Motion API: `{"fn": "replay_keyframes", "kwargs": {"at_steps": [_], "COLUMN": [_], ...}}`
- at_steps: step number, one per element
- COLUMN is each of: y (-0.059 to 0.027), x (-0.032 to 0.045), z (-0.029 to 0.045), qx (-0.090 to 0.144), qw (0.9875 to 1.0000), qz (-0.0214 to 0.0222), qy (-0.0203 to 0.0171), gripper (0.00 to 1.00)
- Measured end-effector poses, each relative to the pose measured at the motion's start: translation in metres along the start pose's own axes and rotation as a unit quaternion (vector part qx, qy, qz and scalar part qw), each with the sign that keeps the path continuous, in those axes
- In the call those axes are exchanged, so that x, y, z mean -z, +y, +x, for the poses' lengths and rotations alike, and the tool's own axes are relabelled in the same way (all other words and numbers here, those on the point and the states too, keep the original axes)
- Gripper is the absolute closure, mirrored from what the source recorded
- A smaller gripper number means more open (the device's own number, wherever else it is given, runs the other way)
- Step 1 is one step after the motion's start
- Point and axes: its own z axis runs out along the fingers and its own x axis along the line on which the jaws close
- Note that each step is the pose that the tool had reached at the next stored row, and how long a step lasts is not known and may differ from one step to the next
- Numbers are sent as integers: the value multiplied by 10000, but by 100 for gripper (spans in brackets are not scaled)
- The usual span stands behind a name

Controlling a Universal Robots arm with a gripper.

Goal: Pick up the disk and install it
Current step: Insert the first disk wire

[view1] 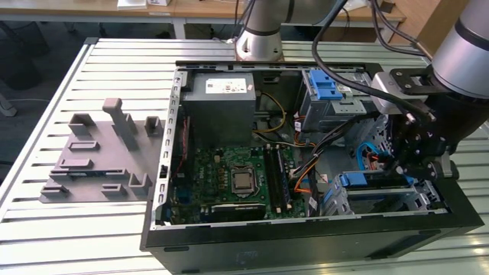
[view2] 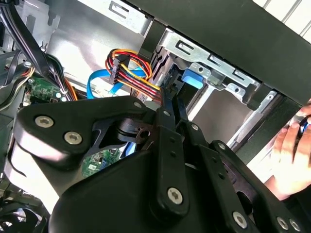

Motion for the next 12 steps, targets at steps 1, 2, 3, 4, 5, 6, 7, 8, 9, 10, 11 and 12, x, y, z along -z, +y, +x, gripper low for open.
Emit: {"fn": "replay_keyframes", "kwargs": {"at_steps": [1, 2, 3, 4, 5, 6, 7, 8, 9, 10, 11, 12], "y": [0, 0, 0, 0, 0, 0, -1, -1, -2, -2, -3, -3], "x": [-4, -7, -10, -11, -11, -8, 1, 12, 23, 33, 38, 40], "z": [0, -1, -1, -1, -1, 0, 0, 0, 0, 1, 1, 1], "qx": [0, -1, 0, 0, 0, 0, 0, 0, 0, 0, 0, 0], "qw": [10000, 10000, 10000, 10000, 10000, 10000, 10000, 10000, 10000, 10000, 10000, 10000], "qz": [-2, -3, -3, -4, -4, -3, -3, -3, -4, -4, -4, -4], "qy": [2, 0, -3, -2, -3, -3, -3, -3, -2, -2, -2, -3], "gripper": [84, 84, 82, 82, 76, 76, 76, 76, 76, 76, 76, 76]}}
